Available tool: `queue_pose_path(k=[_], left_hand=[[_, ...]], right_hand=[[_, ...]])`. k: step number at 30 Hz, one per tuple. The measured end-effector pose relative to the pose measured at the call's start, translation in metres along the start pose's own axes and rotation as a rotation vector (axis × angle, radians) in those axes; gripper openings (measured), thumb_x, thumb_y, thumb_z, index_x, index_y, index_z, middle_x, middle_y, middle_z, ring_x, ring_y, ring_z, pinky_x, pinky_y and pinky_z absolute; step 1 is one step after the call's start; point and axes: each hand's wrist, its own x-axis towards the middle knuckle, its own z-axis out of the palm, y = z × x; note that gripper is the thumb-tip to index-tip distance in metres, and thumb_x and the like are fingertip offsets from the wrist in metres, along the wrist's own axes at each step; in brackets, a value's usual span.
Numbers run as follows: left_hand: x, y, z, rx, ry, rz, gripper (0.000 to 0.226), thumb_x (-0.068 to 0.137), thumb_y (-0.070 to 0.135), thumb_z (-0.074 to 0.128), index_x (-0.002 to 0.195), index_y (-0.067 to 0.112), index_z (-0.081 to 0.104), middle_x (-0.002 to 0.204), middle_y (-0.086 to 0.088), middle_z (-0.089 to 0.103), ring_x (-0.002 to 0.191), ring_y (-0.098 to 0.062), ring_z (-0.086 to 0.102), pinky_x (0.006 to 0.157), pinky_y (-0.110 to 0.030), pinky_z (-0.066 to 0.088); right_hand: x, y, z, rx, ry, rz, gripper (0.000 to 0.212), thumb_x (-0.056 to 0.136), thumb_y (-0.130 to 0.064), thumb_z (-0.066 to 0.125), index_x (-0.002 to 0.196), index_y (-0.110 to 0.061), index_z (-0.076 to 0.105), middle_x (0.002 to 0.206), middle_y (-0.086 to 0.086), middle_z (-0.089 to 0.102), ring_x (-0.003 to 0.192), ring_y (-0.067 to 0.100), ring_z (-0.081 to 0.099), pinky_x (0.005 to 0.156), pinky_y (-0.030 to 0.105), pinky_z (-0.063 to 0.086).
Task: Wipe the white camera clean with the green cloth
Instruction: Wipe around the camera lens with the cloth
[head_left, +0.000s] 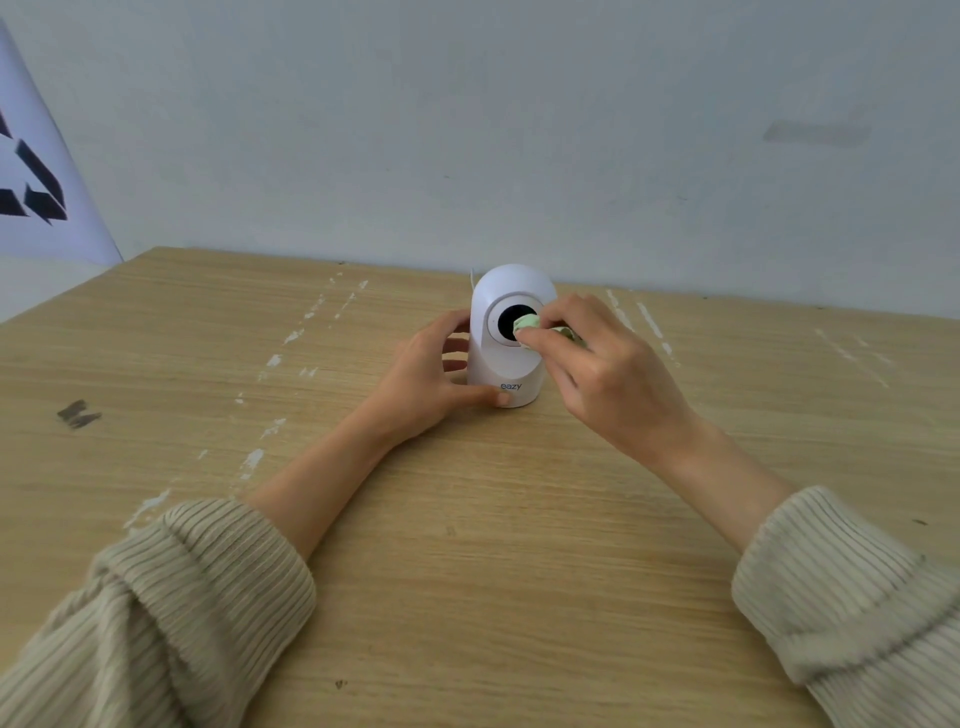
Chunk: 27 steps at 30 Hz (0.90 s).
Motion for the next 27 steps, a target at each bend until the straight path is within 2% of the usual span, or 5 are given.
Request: queue_pose_path(k=[8,12,18,24,27], left_hand=[[0.0,0.001,0.001,0.006,0.003,-0.001,0.084,0.054,0.02,0.091,0.128,0.019,0.052,0.123,0.001,0.062,0.112,-0.012,0.06,0.088,-0.026,0.055],[-0.001,0.002,0.001,-0.011,-0.005,-0.007,0.083,0.055,0.018,0.09,0.129,0.019,0.051,0.122,0.002,0.061,0.112,-0.011,0.06,0.082,-0.018,0.055],[-0.001,0.002,0.0,-0.016,0.002,-0.003,0.083,0.054,0.017,0.091,0.128,0.019,0.052,0.121,0.0,0.062,0.111,-0.014,0.061,0.082,-0.021,0.056],[-0.001,0.003,0.0,-0.003,0.008,-0.007,0.084,0.054,0.019,0.091,0.128,0.02,0.052,0.123,0.001,0.061,0.112,-0.012,0.06,0.085,-0.023,0.056],[-0.001,0.003,0.001,0.009,0.018,-0.007,0.082,0.053,0.019,0.091,0.126,0.021,0.052,0.122,0.002,0.062,0.112,-0.011,0.06,0.087,-0.025,0.056]], right_hand=[[0.001,-0.001,-0.002,0.004,0.007,0.023,0.025,0.073,0.016,0.063,0.093,0.001,0.069,0.085,0.014,0.062,0.074,0.028,0.058,0.062,0.035,0.054],[0.002,-0.003,-0.001,-0.003,-0.018,-0.014,0.028,0.072,0.018,0.063,0.094,0.002,0.068,0.085,0.015,0.063,0.074,0.029,0.058,0.06,0.037,0.055],[0.015,-0.004,0.0,0.001,-0.028,-0.041,0.025,0.073,0.015,0.063,0.093,0.001,0.069,0.085,0.015,0.063,0.077,0.028,0.057,0.052,0.036,0.054],[0.009,0.0,-0.002,0.099,0.106,0.146,0.01,0.083,0.002,0.066,0.092,0.002,0.071,0.081,0.015,0.063,0.068,0.025,0.059,0.065,0.022,0.045],[-0.006,0.003,0.002,0.073,0.08,0.113,0.006,0.084,0.002,0.066,0.087,0.002,0.07,0.079,0.013,0.064,0.067,0.026,0.061,0.063,0.028,0.051]])
